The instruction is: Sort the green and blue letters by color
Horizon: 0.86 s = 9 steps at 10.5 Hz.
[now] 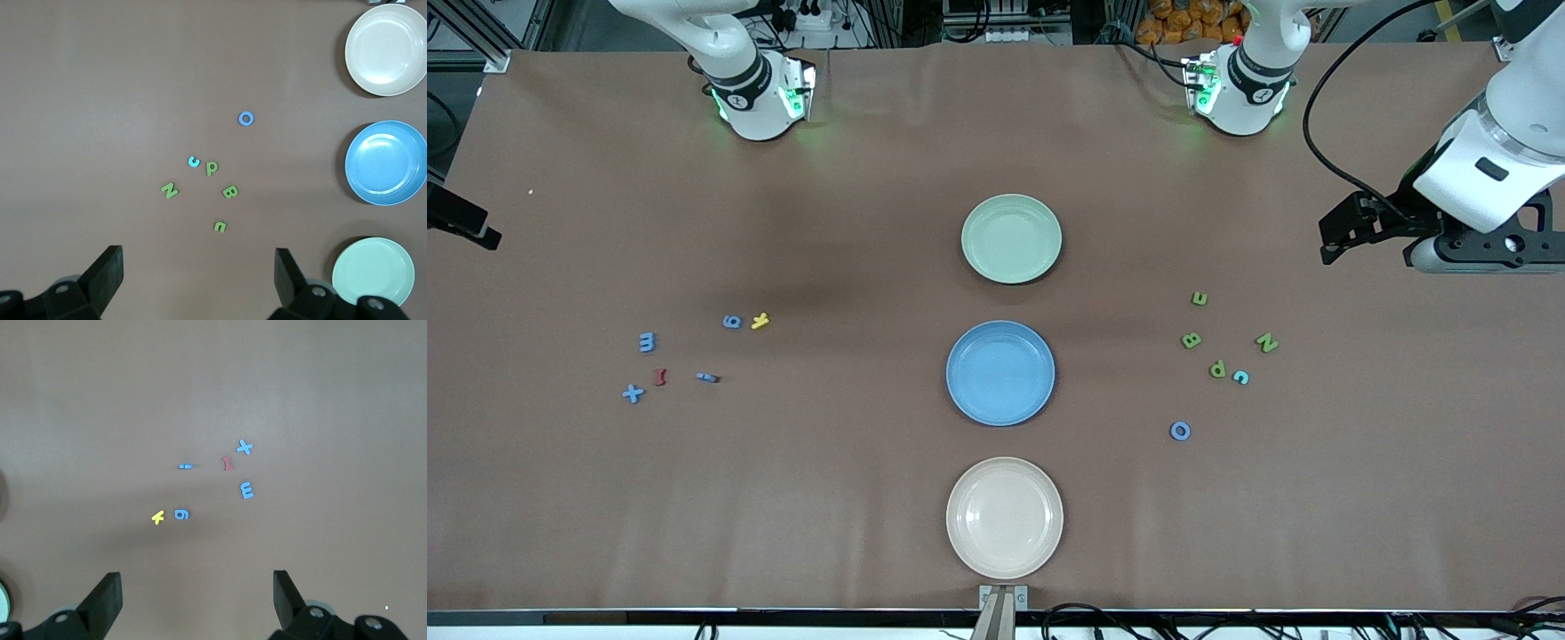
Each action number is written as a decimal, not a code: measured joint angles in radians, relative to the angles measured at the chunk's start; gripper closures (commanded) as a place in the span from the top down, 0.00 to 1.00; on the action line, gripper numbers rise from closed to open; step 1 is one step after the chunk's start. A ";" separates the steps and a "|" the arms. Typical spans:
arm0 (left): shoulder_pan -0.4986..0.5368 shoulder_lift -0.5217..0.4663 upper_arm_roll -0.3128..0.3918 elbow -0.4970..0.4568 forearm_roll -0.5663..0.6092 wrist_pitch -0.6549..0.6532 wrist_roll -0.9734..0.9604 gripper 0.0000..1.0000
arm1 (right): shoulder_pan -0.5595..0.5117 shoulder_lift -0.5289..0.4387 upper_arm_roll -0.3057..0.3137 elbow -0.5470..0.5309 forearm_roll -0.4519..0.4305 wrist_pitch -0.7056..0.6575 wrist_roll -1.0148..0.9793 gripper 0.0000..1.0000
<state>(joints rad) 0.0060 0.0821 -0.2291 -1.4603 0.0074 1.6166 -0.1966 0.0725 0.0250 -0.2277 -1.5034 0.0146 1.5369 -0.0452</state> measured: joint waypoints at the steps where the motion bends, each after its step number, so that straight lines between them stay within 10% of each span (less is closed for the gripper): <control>1: 0.000 0.001 0.000 0.000 0.000 0.000 0.000 1.00 | 0.000 0.000 0.001 0.000 -0.001 -0.001 0.000 1.00; 9: 0.005 0.010 0.008 0.000 -0.008 0.010 0.000 1.00 | 0.000 0.002 0.001 0.000 -0.002 -0.002 -0.001 1.00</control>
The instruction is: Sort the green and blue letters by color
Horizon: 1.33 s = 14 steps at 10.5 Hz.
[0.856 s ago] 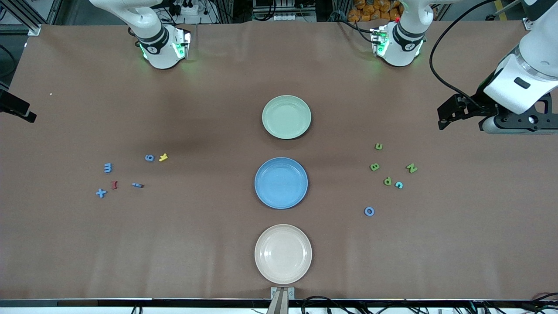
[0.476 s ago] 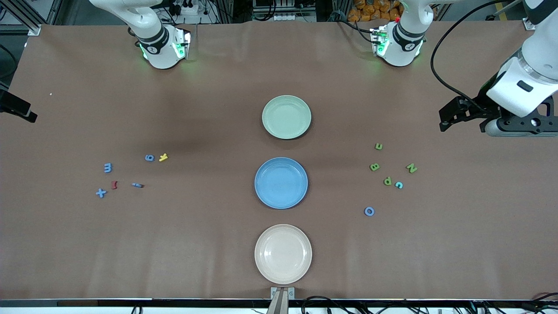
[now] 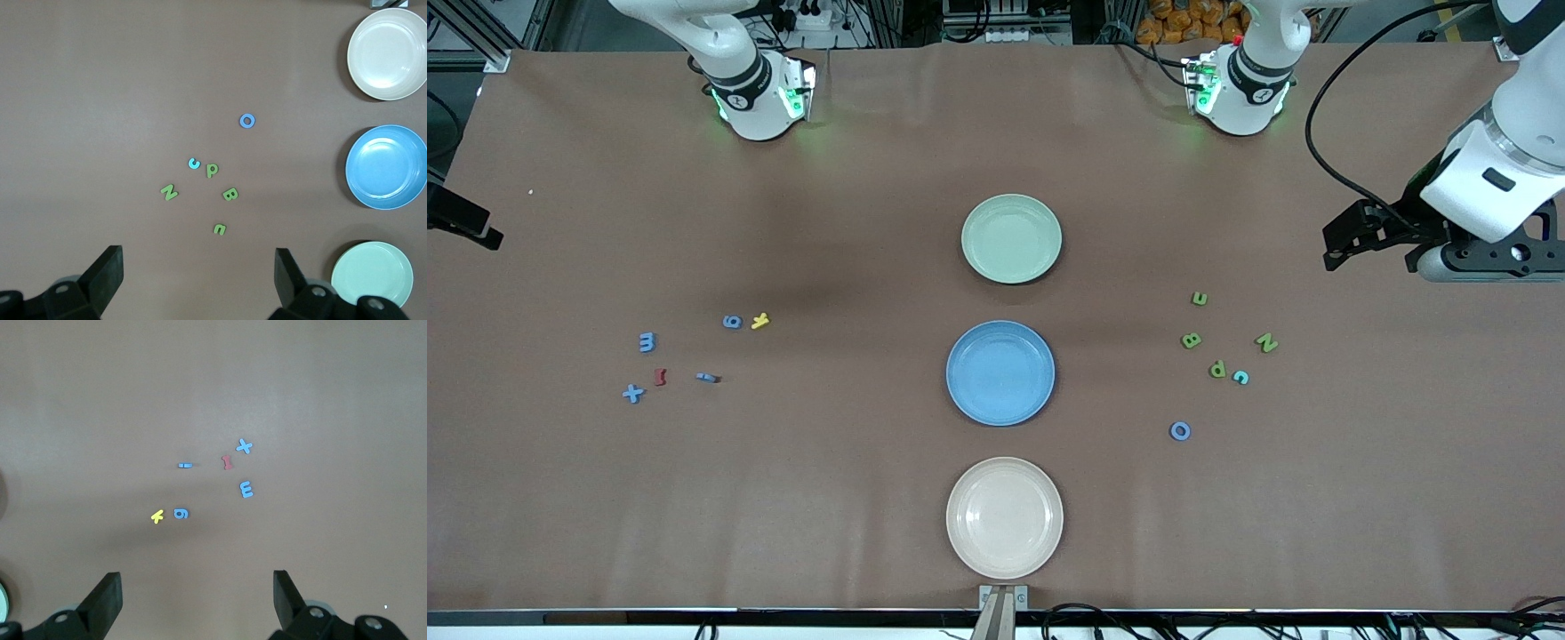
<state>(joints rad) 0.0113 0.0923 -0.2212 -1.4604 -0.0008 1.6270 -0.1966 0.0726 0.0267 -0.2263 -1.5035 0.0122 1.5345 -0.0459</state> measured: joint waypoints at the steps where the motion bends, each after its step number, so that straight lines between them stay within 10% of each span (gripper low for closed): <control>1: 0.000 0.000 0.000 0.000 0.000 0.000 0.000 1.00 | 0.000 0.001 0.000 0.000 0.000 0.000 0.000 1.00; 14: 0.037 0.268 0.005 -0.133 0.074 0.239 0.000 1.00 | -0.019 0.063 -0.004 -0.015 -0.003 0.000 0.000 1.00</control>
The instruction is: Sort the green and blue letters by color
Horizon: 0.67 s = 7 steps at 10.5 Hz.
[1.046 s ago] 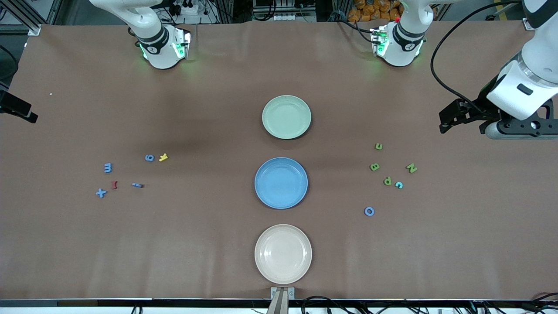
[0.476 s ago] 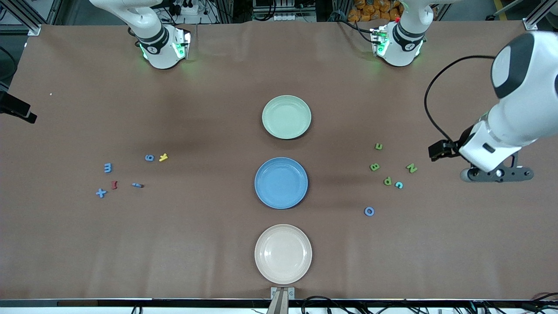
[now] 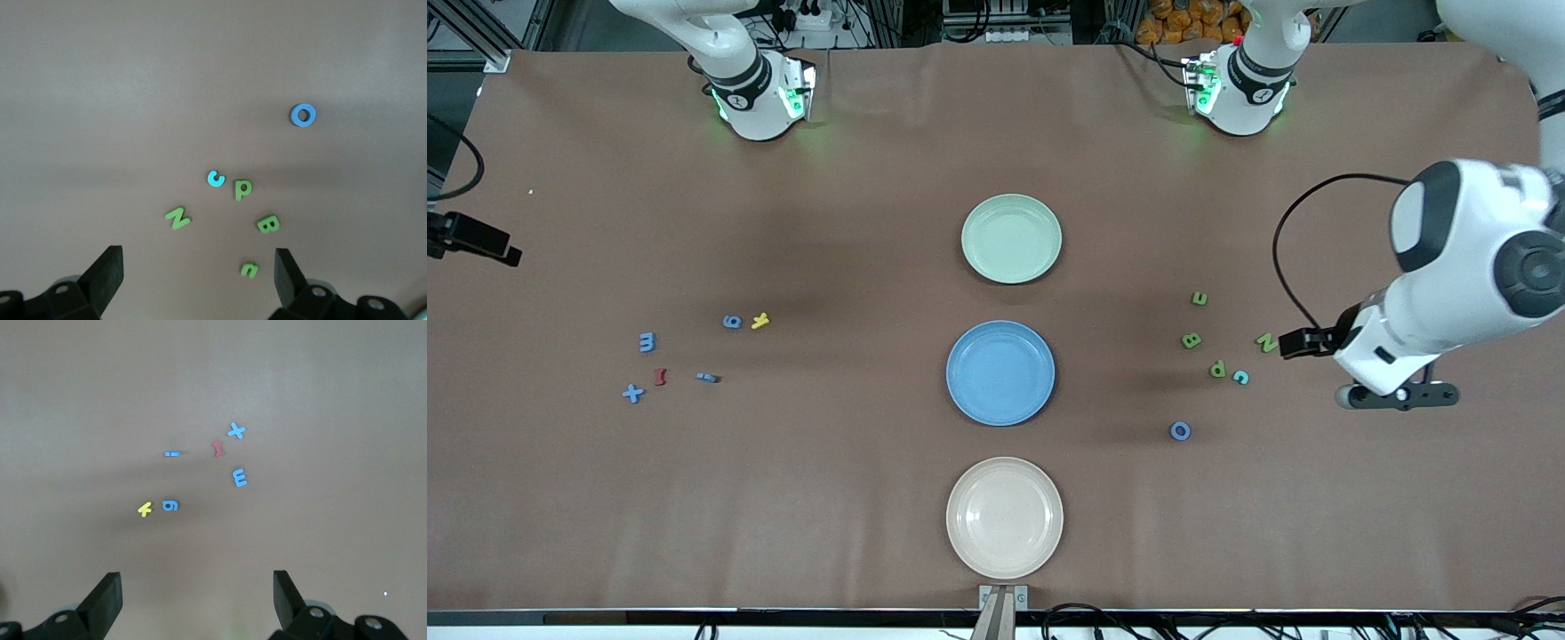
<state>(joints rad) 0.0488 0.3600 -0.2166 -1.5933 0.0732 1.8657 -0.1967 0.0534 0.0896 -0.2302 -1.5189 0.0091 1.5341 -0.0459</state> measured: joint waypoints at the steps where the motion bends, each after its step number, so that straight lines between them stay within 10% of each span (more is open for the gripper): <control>1: 0.000 -0.001 -0.002 -0.061 -0.001 0.071 -0.005 1.00 | -0.018 0.020 0.000 0.000 0.000 0.007 -0.001 1.00; 7: -0.065 0.006 -0.039 -0.475 0.005 0.592 -0.197 1.00 | -0.055 0.203 0.002 -0.047 0.070 0.198 0.019 1.00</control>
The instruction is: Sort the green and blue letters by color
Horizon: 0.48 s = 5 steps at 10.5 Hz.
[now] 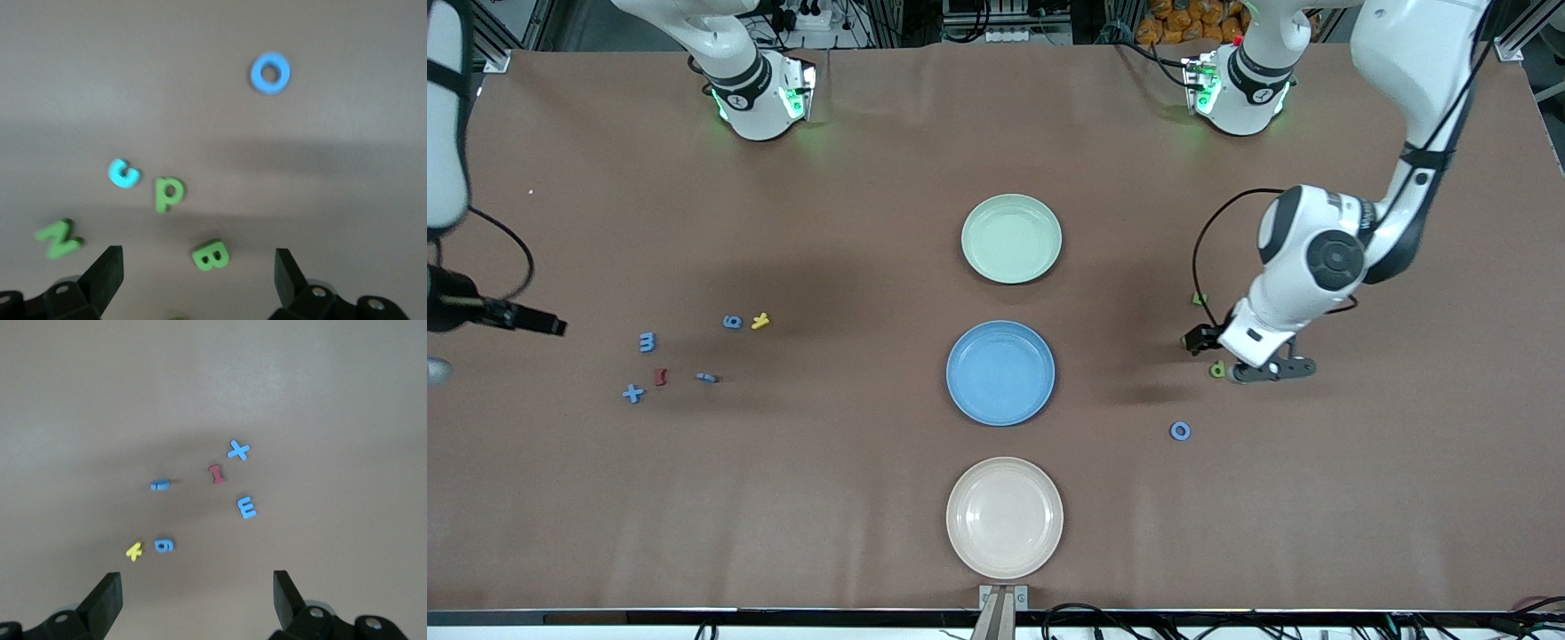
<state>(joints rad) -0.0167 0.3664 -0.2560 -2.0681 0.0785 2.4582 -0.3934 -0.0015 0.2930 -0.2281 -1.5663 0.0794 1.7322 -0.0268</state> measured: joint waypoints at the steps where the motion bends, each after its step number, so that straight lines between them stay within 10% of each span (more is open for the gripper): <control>1: -0.005 0.012 0.000 -0.036 0.008 0.045 -0.011 1.00 | 0.000 0.032 0.000 -0.019 0.008 0.060 0.068 1.00; 5: 0.005 0.089 0.016 -0.055 0.044 0.142 -0.012 1.00 | 0.040 0.121 0.003 -0.167 0.016 0.337 0.459 1.00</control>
<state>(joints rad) -0.0115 0.4555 -0.2396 -2.1226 0.1220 2.5997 -0.4058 0.0387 0.4138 -0.2249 -1.7333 0.0954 2.0696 0.4323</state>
